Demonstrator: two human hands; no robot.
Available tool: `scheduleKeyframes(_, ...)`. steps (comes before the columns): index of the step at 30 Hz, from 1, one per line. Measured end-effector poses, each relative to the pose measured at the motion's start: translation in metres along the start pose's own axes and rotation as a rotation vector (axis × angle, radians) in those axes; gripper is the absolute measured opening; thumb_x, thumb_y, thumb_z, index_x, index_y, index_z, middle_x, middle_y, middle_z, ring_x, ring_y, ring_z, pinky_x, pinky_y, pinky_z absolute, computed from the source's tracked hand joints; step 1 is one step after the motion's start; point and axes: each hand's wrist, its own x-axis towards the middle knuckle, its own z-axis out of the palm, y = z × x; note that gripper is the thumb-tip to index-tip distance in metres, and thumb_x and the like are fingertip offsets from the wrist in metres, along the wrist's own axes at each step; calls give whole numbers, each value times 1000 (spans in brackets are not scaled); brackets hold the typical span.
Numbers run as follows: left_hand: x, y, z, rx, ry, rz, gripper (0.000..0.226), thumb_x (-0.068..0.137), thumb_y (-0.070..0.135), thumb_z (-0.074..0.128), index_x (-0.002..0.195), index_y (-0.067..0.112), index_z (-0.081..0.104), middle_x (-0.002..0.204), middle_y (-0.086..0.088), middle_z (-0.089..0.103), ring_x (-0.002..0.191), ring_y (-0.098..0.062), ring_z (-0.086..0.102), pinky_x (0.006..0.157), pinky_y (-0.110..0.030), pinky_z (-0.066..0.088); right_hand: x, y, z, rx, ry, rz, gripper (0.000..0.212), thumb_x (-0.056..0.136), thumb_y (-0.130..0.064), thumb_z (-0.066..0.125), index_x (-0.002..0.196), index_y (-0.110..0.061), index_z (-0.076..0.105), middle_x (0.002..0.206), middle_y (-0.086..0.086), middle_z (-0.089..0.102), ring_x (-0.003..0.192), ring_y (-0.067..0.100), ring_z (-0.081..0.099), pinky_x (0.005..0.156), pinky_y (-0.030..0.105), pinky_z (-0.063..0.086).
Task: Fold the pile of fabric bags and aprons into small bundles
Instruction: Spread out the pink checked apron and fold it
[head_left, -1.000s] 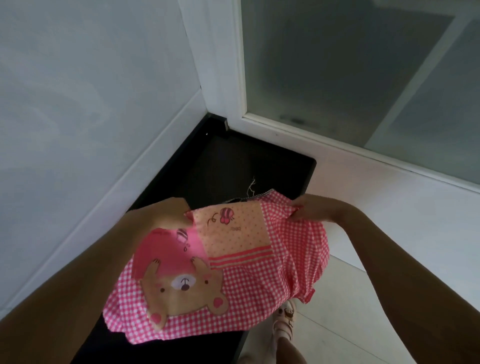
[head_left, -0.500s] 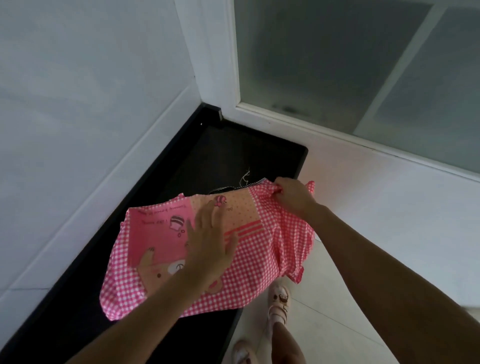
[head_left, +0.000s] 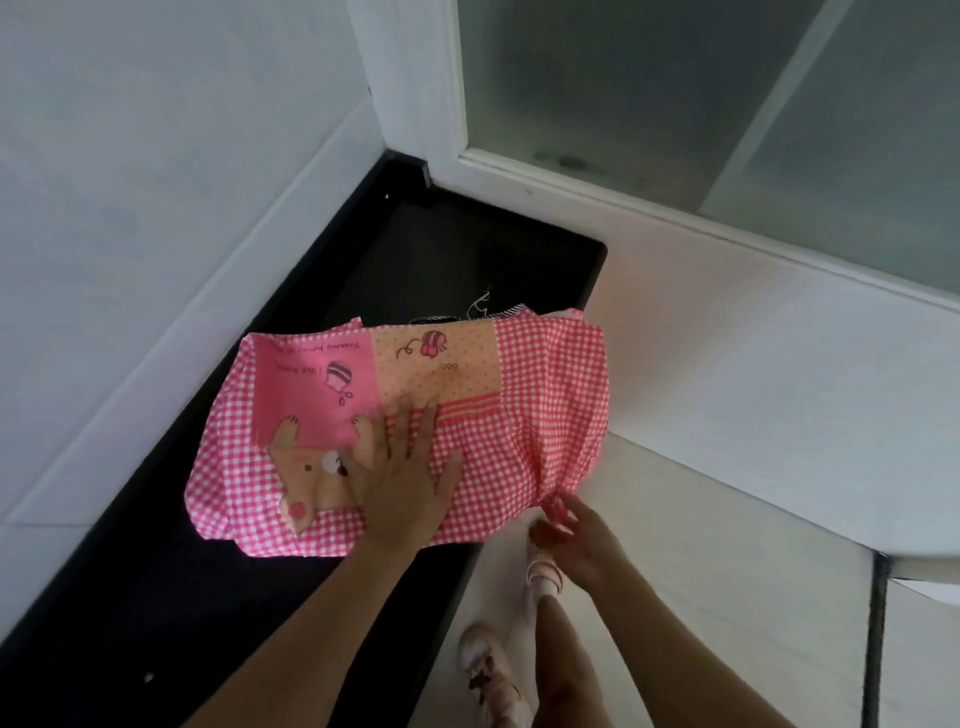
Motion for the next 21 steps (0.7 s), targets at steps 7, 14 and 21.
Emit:
scheduleKeyframes(7,-2,-7,3,-96,38,-101,72,86,69,2,151,37,2,161,3,-3,143,-20,-16,105,-71,-6,-14,8,48,657,-187,7,122,26,-20,99,134,-3,46,123,16,61,110,29,59,77,40,59)
scheduleKeyframes(14,-4,-31,-1,-195,35,-225,72,87,71,7,151,39,1,160,6,-8,144,-29,-19,103,-75,-8,-54,-117,54,473,-178,-427,60,73,-18,68,127,-8,45,122,11,58,107,28,57,82,43,52)
scheduleKeyframes(21,11,-27,-7,-266,-18,-321,80,84,77,9,151,36,-9,159,3,-19,139,-39,-26,103,-77,-3,-75,-215,89,-32,-197,-680,25,98,-5,45,120,-4,57,105,4,67,90,14,66,70,25,54)
